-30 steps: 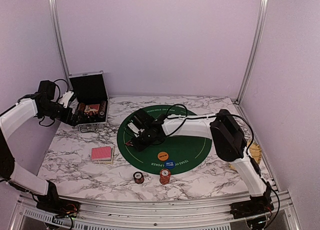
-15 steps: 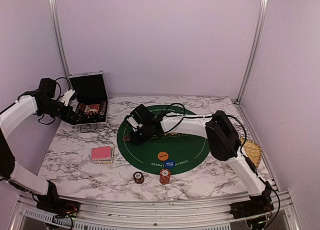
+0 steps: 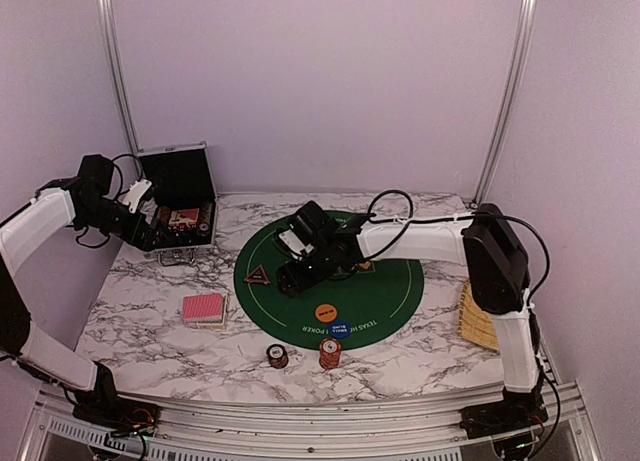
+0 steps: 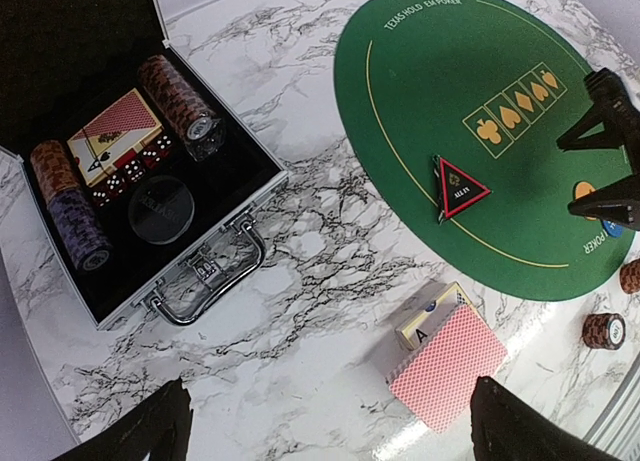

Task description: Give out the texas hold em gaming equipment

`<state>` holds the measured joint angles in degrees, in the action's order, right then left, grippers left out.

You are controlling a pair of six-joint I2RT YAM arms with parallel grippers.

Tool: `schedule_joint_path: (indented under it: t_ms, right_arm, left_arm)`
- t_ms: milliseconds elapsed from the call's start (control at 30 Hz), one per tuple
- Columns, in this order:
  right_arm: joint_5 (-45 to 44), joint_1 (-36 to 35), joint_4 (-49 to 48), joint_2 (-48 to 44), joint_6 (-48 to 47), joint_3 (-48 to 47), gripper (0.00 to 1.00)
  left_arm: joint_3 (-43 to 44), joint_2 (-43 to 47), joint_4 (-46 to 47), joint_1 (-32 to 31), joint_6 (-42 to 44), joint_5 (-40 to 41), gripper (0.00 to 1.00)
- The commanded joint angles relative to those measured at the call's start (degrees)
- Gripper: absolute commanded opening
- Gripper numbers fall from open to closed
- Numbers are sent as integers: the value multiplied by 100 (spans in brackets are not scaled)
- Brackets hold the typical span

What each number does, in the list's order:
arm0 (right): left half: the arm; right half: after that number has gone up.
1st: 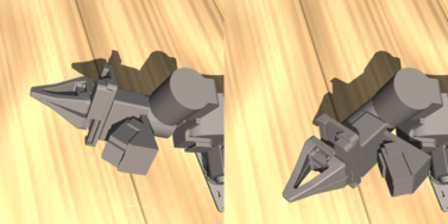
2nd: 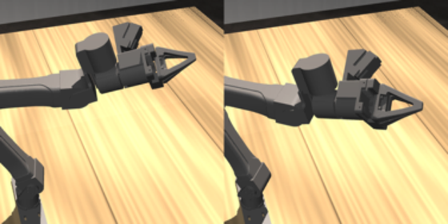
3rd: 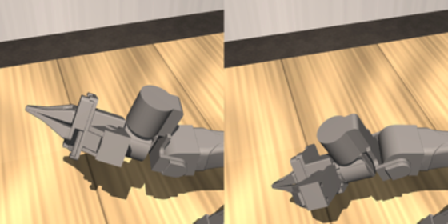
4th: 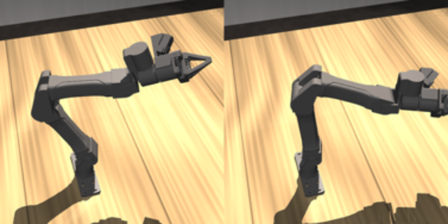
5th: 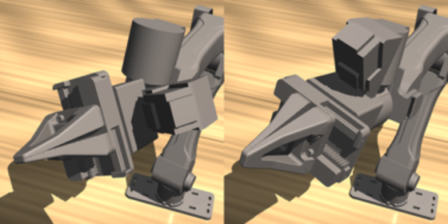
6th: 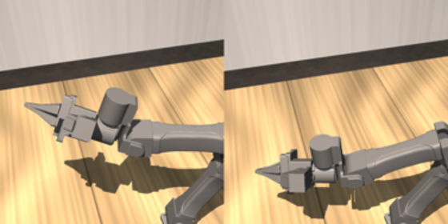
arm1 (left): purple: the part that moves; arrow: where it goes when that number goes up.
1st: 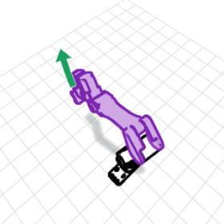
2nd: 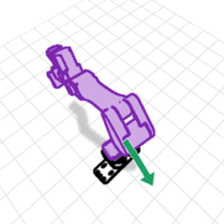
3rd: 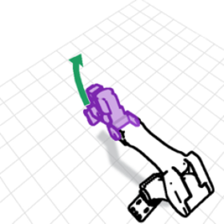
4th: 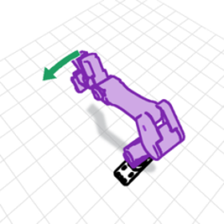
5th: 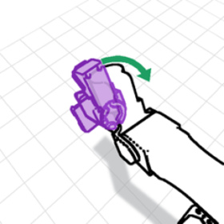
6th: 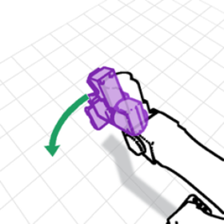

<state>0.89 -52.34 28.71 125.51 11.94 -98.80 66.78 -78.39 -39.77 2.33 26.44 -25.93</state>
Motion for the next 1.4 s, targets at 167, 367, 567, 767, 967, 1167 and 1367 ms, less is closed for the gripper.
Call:
schedule_joint_path:
  t_ms: [167, 367, 567, 767, 967, 1167, 1367]
  right_arm:
    - [-432, 22, 260, -1026, 74, 1371, 84]
    - [-328, -42, 273, -1060, 133, 1654, 83]
    - [-411, -152, 228, -1072, 200, 1907, 77]
    - [-506, -231, 234, -1073, 251, 2017, 67]
    - [-649, -242, 171, -1035, 309, 1994, 54]
    - [-933, -200, 121, -901, 353, 1825, 49]
    - [-1179, -121, -65, -799, 389, 1786, 42]
  left_arm:
    - [139, -33, -307, -65, 191, -41, 99]
    - [203, 4, -332, -81, 217, -27, 99]
    - [273, 5, -389, -97, 253, 0, 99]
    - [296, 65, -400, -109, 262, 2, 99]
    - [270, 106, -409, -108, 265, 17, 99]
    - [315, 111, -426, -119, 249, 56, 99]
    - [403, 115, -477, -119, 241, 89, 99]
